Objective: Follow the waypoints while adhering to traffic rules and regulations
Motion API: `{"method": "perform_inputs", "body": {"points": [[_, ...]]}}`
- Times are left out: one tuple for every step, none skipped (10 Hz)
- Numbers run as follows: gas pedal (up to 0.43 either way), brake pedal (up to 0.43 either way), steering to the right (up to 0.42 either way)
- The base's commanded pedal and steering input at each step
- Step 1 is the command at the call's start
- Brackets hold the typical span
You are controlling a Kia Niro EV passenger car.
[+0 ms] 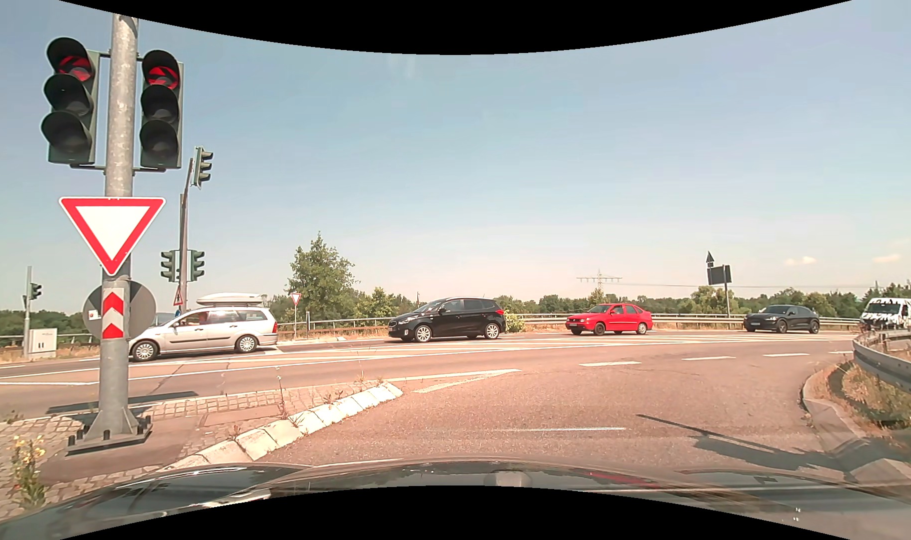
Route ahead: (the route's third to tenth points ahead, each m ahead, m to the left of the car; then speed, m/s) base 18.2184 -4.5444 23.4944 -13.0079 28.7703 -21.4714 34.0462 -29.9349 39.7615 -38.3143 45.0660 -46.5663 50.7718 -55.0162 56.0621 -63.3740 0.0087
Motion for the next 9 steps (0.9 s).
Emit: {"method": "perform_inputs", "body": {"points": [[0.0, 0.274, 0.224], [0.0, 0.274, 0.224], [0.0, 0.274, 0.224], [0.0, 0.28, 0.224], [0.0, 0.274, 0.224], [0.0, 0.274, 0.224], [0.0, 0.274, 0.224], [0.0, 0.274, 0.224], [0.0, 0.274, 0.224]]}}
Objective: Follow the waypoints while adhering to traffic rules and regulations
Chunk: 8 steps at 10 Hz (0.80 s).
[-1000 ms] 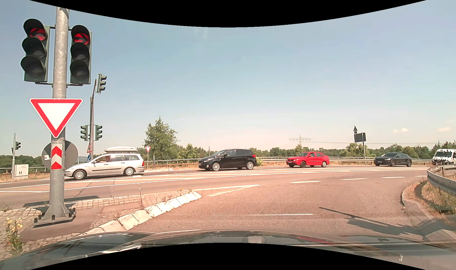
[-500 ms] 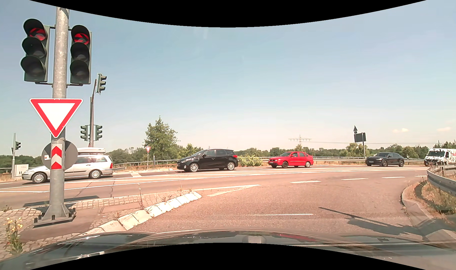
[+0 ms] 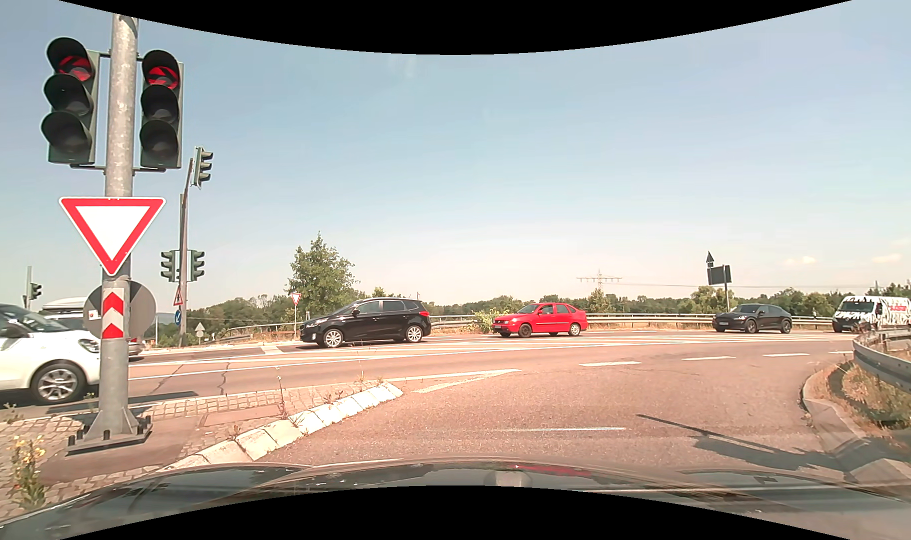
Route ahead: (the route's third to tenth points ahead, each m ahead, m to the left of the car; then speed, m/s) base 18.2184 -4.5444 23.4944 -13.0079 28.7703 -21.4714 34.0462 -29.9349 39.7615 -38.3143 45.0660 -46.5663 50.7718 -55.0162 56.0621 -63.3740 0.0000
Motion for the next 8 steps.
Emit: {"method": "perform_inputs", "body": {"points": [[0.0, 0.274, 0.224], [0.0, 0.274, 0.224], [0.0, 0.28, 0.224], [0.0, 0.28, 0.224], [0.0, 0.274, 0.224], [0.0, 0.274, 0.224], [0.0, 0.274, 0.224], [0.0, 0.274, 0.224]]}}
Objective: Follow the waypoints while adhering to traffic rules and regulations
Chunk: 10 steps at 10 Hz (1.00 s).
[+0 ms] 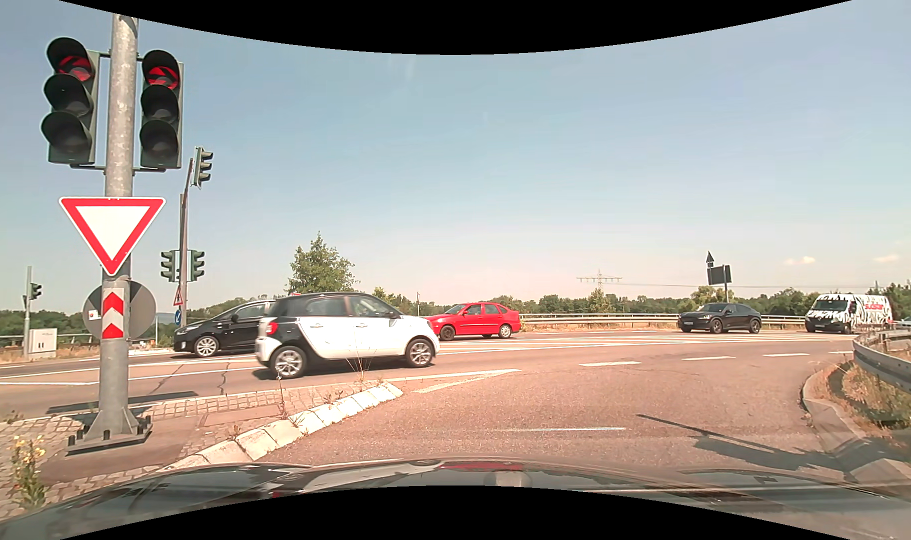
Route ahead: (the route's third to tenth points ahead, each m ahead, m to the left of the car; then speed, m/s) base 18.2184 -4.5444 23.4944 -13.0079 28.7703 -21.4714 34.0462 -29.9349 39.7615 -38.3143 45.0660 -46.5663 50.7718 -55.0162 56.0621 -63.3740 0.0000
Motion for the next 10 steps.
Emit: {"method": "perform_inputs", "body": {"points": [[0.0, 0.274, 0.224], [0.0, 0.28, 0.224], [0.0, 0.274, 0.224], [0.0, 0.274, 0.224], [0.0, 0.28, 0.224], [0.0, 0.274, 0.224], [0.0, 0.274, 0.224], [0.0, 0.274, 0.224], [0.0, 0.28, 0.224], [0.0, 0.28, 0.224]]}}
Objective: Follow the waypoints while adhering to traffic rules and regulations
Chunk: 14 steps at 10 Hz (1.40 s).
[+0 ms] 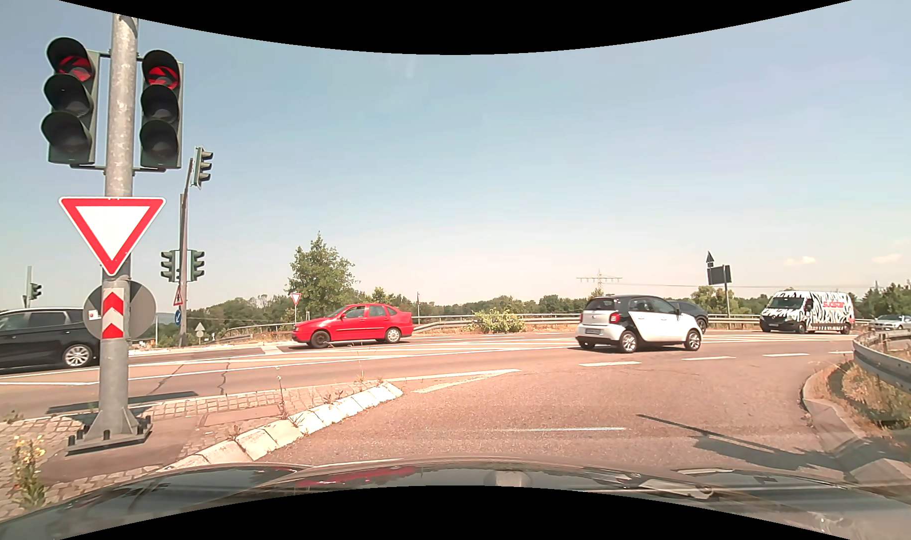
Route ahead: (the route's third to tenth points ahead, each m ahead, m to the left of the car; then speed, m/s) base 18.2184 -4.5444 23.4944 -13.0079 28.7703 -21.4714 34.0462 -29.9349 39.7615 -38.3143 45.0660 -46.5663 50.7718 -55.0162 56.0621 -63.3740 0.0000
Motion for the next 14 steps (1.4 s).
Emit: {"method": "perform_inputs", "body": {"points": [[0.0, 0.274, 0.224], [0.0, 0.28, 0.224], [0.0, 0.28, 0.224], [0.0, 0.274, 0.223], [0.0, 0.274, 0.224], [0.0, 0.28, 0.224], [0.0, 0.28, 0.224], [0.0, 0.274, 0.224], [0.0, 0.28, 0.224], [0.0, 0.28, 0.224], [0.0, 0.274, 0.224], [0.0, 0.28, 0.224], [0.0, 0.28, 0.224], [0.0, 0.28, 0.224]]}}
